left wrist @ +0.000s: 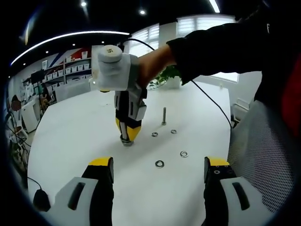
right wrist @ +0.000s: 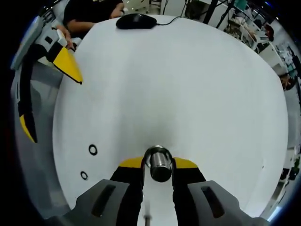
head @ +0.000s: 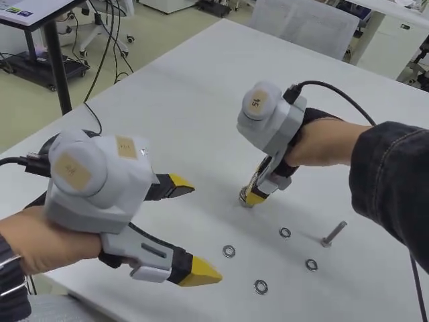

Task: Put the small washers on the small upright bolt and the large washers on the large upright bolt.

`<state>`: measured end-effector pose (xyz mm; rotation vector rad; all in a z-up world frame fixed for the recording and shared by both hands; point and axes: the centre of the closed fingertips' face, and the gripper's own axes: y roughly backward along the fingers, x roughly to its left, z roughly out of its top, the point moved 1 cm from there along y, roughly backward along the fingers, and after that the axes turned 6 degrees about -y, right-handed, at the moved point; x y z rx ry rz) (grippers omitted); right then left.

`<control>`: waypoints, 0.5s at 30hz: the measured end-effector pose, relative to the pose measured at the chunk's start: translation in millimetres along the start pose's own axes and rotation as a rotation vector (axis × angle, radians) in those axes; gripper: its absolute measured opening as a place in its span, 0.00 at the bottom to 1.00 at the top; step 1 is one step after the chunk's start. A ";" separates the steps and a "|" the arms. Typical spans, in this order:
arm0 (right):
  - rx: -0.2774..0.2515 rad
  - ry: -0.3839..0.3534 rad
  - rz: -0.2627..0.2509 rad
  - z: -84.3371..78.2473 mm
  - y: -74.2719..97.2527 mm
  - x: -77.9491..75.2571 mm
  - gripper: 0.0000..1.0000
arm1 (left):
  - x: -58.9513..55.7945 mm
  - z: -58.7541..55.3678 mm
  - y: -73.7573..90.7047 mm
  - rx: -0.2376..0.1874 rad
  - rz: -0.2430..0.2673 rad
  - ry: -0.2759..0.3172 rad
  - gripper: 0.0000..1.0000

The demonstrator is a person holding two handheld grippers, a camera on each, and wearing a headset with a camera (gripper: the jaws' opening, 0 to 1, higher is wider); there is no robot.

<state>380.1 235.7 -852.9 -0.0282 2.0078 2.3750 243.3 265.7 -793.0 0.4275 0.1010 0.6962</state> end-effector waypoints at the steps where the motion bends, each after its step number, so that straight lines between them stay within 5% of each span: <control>1: 0.000 -0.001 0.000 0.1 -0.3 -0.3 0.23 | 0.6 0.8 0.5 -0.005 0.003 0.003 0.78; 15: 0.001 -0.015 0.006 1.0 -1.6 -0.6 0.24 | 2.0 3.1 2.0 -0.014 0.016 0.006 0.78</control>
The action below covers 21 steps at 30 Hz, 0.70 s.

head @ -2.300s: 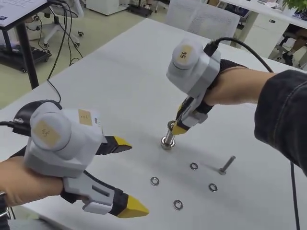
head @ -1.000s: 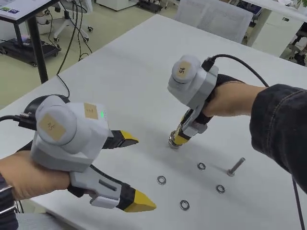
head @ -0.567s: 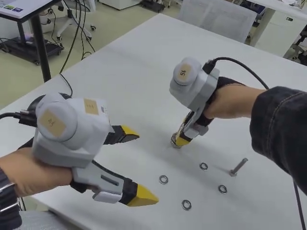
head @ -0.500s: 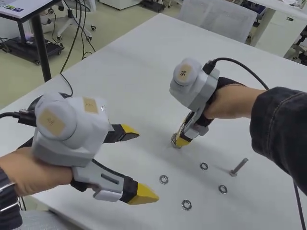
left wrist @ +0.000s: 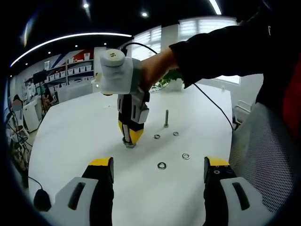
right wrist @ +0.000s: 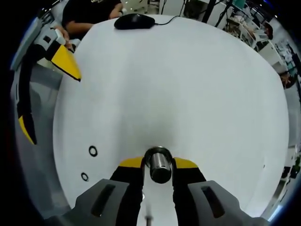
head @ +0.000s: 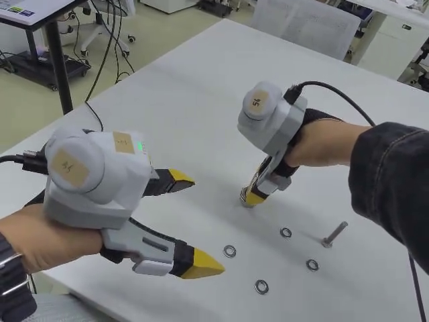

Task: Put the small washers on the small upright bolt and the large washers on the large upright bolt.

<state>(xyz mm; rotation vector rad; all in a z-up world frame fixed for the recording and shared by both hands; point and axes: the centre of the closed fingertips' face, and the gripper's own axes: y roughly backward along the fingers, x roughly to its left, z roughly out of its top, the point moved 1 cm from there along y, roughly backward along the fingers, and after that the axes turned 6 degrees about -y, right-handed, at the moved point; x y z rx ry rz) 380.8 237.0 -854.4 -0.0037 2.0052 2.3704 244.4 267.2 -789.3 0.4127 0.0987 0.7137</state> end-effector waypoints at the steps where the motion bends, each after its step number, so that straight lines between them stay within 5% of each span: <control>1: 0.000 0.001 0.001 -0.1 0.0 0.4 0.24 | -0.1 0.0 -0.1 0.000 0.000 -0.001 0.78; 21: -0.051 0.014 -0.034 -6.5 27.1 8.2 0.26 | -1.0 -1.6 -2.8 0.010 -0.012 -0.005 0.77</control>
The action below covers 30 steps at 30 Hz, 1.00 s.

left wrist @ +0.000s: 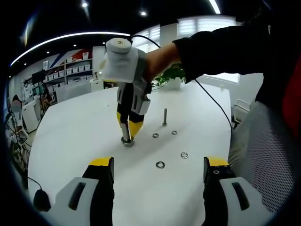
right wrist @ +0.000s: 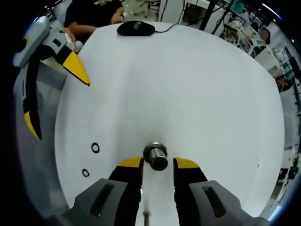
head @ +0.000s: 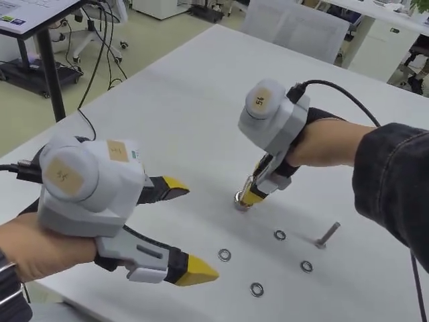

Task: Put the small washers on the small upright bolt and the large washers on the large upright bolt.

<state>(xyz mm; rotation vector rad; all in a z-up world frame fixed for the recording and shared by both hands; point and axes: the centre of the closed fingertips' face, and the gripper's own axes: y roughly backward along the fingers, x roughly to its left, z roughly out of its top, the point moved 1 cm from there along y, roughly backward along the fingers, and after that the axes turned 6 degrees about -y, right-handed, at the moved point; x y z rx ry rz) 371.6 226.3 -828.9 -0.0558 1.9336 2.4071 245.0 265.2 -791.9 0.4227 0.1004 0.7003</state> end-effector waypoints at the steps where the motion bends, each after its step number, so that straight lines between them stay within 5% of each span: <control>1: -0.004 -0.001 -0.005 -0.3 2.0 -0.9 0.26 | 0.0 -0.2 -0.2 0.002 0.000 -0.001 0.77; 15: -0.033 -0.027 -0.055 -21.9 25.3 -3.1 0.26 | -1.0 -0.4 0.4 0.004 -0.006 -0.004 0.77; 30: 0.002 -0.078 -0.028 -54.1 9.7 14.3 0.25 | -2.2 1.0 2.8 0.002 -0.009 -0.012 0.77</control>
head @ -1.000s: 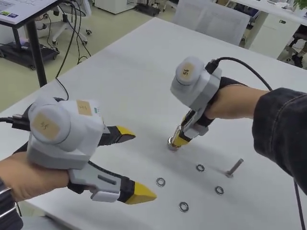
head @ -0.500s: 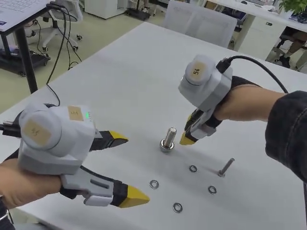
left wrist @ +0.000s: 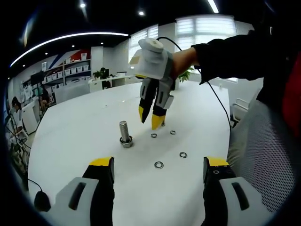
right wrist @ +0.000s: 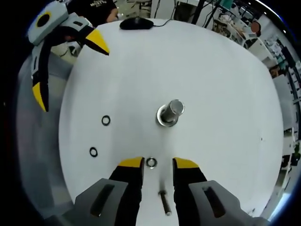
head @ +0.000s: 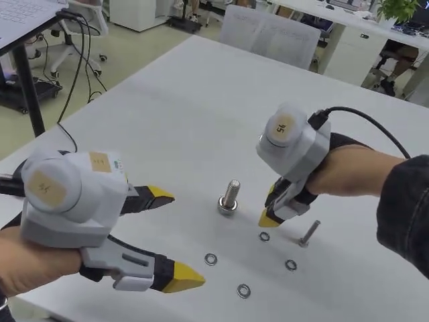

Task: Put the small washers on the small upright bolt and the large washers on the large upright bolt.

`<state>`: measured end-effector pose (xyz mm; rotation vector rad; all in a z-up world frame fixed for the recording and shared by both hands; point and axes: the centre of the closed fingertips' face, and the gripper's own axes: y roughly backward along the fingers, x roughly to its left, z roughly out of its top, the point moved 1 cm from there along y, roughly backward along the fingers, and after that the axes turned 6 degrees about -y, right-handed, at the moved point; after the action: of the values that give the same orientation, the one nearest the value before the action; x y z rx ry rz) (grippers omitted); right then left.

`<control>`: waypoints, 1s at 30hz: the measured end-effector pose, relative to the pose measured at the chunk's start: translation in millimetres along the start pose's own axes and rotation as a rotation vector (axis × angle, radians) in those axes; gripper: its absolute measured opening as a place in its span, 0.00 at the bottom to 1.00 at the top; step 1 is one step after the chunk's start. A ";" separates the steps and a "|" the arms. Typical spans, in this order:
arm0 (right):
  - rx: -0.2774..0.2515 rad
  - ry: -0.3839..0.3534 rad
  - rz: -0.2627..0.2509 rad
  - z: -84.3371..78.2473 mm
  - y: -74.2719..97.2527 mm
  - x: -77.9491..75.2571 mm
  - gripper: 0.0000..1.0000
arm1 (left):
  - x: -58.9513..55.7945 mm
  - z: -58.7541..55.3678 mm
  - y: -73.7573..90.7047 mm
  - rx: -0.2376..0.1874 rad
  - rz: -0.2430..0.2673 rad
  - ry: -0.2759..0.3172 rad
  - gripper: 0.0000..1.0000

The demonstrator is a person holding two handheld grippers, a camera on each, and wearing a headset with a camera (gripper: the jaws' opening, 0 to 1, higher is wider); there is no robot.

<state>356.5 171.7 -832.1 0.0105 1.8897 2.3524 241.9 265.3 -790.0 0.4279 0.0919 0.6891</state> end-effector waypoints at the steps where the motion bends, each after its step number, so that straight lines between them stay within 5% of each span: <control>1: 0.004 -0.001 0.002 -1.9 -2.0 0.3 0.25 | 0.0 -0.1 0.0 0.001 0.000 0.000 0.77; 30: 0.044 -0.024 0.039 -19.0 -30.4 9.2 0.21 | -4.0 -4.4 2.2 0.011 -0.011 0.003 0.76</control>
<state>348.6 160.5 -866.4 0.0801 1.9470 2.3241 236.5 265.8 -793.2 0.4371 0.1007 0.6786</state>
